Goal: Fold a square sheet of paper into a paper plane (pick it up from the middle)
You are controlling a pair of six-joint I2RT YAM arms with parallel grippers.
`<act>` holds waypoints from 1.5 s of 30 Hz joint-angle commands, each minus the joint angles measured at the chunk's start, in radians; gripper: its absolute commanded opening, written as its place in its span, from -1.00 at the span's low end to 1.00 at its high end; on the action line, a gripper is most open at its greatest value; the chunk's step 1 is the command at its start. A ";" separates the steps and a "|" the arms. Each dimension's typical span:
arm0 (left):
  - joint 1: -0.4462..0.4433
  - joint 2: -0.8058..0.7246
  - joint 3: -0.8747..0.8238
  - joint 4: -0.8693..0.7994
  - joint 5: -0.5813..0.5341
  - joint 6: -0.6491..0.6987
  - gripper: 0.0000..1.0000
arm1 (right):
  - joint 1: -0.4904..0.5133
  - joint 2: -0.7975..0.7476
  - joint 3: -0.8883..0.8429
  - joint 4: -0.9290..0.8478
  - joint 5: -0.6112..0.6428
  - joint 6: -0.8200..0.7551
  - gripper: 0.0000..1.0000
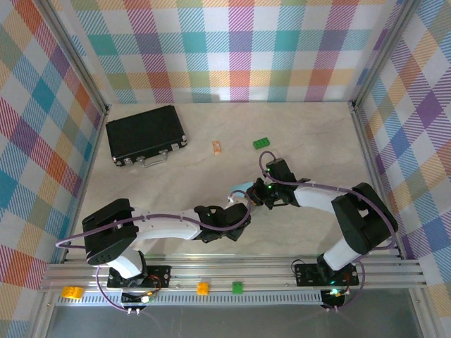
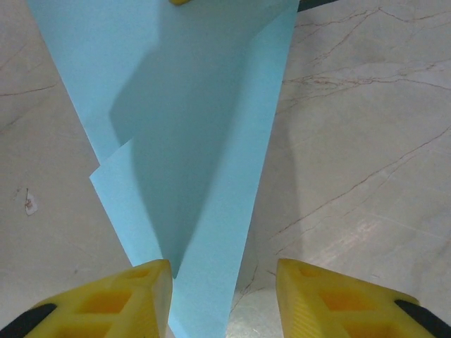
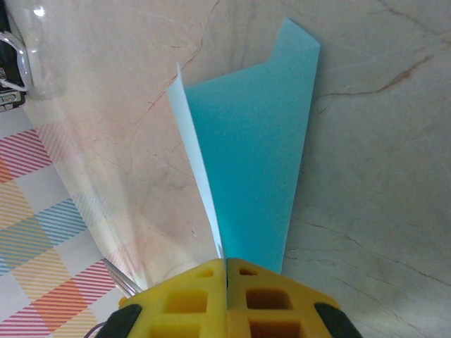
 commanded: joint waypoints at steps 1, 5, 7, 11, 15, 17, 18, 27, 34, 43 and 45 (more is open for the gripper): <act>-0.006 -0.036 0.026 -0.041 -0.010 -0.006 -0.15 | -0.001 -0.044 -0.032 0.005 0.010 -0.009 -1.00; -0.008 -0.057 0.013 -0.054 -0.025 -0.024 -0.15 | -0.002 -0.082 -0.033 -0.042 0.062 -0.036 -1.00; -0.008 -0.064 0.005 -0.048 -0.033 -0.029 -0.15 | -0.002 -0.090 -0.018 -0.073 0.063 -0.046 -1.00; -0.008 -0.065 -0.006 -0.024 -0.031 -0.030 -0.15 | -0.002 -0.091 -0.033 -0.061 0.059 -0.037 -1.00; -0.008 -0.075 -0.017 0.027 -0.031 -0.034 -0.15 | -0.002 -0.078 -0.053 0.014 0.024 -0.023 -1.00; -0.008 -0.088 -0.034 0.059 -0.030 -0.036 -0.16 | -0.002 -0.070 -0.054 0.035 0.011 -0.019 -1.00; -0.008 -0.094 -0.043 0.073 -0.037 -0.039 -0.17 | -0.002 -0.067 -0.055 0.037 0.007 -0.017 -1.00; -0.008 -0.132 -0.132 0.210 0.026 0.019 -0.22 | -0.001 -0.052 -0.062 0.049 -0.002 -0.010 -1.00; -0.008 -0.153 -0.160 0.229 0.050 0.061 0.04 | -0.001 -0.036 -0.083 0.127 -0.038 0.014 -1.00; -0.008 -0.022 -0.039 0.061 -0.017 0.104 -0.21 | -0.001 -0.015 -0.060 0.136 -0.059 0.021 -1.00; -0.008 -0.001 -0.026 0.048 -0.025 0.105 -0.30 | 0.000 -0.019 -0.060 0.140 -0.061 0.020 -1.00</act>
